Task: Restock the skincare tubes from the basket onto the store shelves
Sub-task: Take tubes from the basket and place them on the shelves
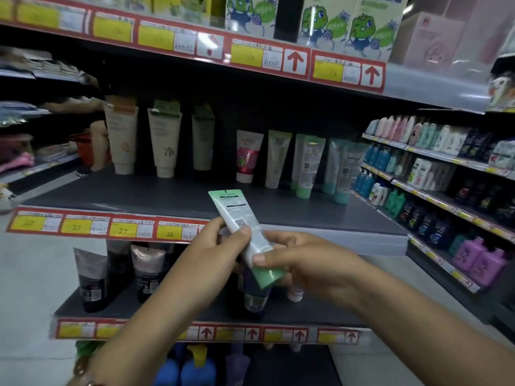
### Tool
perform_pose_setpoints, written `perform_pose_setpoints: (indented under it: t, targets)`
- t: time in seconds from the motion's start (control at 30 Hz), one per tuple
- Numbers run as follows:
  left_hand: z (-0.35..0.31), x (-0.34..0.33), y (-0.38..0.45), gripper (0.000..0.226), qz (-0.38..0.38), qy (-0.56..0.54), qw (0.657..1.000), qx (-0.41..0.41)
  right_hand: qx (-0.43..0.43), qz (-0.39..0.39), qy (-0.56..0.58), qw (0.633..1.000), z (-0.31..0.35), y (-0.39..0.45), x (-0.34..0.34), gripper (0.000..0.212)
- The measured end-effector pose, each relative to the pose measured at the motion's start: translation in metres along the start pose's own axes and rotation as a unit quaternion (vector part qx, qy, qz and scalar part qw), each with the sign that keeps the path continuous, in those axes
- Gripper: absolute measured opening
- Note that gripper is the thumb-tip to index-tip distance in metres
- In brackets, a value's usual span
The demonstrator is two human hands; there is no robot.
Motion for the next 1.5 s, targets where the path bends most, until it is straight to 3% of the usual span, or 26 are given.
perform_pose_setpoints:
  t: [0.1,0.17,0.33,0.47,0.63,0.73,0.8,0.9,0.97,1.07,1.17,1.23,1.37,1.5]
  targets:
    - [0.003,0.023,0.000,0.025,-0.044,0.224,0.973,-0.018,0.012,-0.039,0.051,0.998,0.012,0.012,0.024,0.043]
    - [0.008,0.035,-0.001,0.034,-0.053,0.300,0.952,-0.012,0.049,-0.091,0.059,0.993,0.026,0.025,0.049,0.043]
    - [0.028,0.052,-0.003,0.042,-0.015,0.432,0.901,0.029,0.139,-0.286,-0.085,0.944,0.040,0.070,0.123,0.053]
    - [0.049,0.063,-0.004,0.044,0.019,0.461,0.884,0.072,0.117,-0.363,-0.211,0.900,0.021,0.093,0.157,0.049]
    - [0.071,0.078,-0.004,0.045,0.028,0.476,0.873,0.100,0.096,-0.370,-0.305,0.872,0.003,0.117,0.176,0.058]
    - [0.087,0.093,-0.011,0.046,0.031,0.496,0.857,0.133,0.089,-0.380,-0.301,0.870,0.007,0.112,0.170,0.065]
    - [0.095,0.105,-0.020,0.039,0.031,0.514,0.845,0.143,0.123,-0.415,-0.299,0.850,0.019,0.094,0.156,0.065]
    - [0.109,0.132,-0.040,0.032,0.026,0.529,0.832,0.166,0.251,-0.446,-0.372,0.774,0.039,0.058,0.108,0.067]
    - [0.122,0.156,-0.059,0.035,0.027,0.539,0.821,0.188,0.326,-0.382,-0.429,0.751,0.041,0.039,0.046,0.072]
    - [0.142,0.200,-0.090,0.046,0.005,0.541,0.805,0.242,0.377,-0.177,-0.452,0.788,0.017,0.022,-0.072,0.063]
    - [0.168,0.251,-0.126,0.047,-0.034,0.534,0.798,0.278,0.327,0.065,-0.464,0.820,-0.034,0.018,-0.193,0.062]
    - [0.191,0.288,-0.154,0.043,-0.061,0.534,0.785,0.308,0.296,0.177,-0.463,0.817,-0.067,0.021,-0.262,0.066]
    - [0.225,0.365,-0.231,0.039,-0.091,0.543,0.727,0.411,0.252,0.342,-0.475,0.771,-0.103,0.023,-0.381,0.057]
    - [0.260,0.427,-0.304,0.032,-0.076,0.518,0.670,0.525,0.226,0.427,-0.514,0.709,-0.134,0.036,-0.470,0.049]
Point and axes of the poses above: each hand's wrist, its own y-axis towards the middle knuckle, its own x-axis out of the back of the hand, z = x × y, the point moved 5 cm from there along y, towards the middle knuckle, and after that the axes turned 9 degrees about x, right-handed, at the moved point
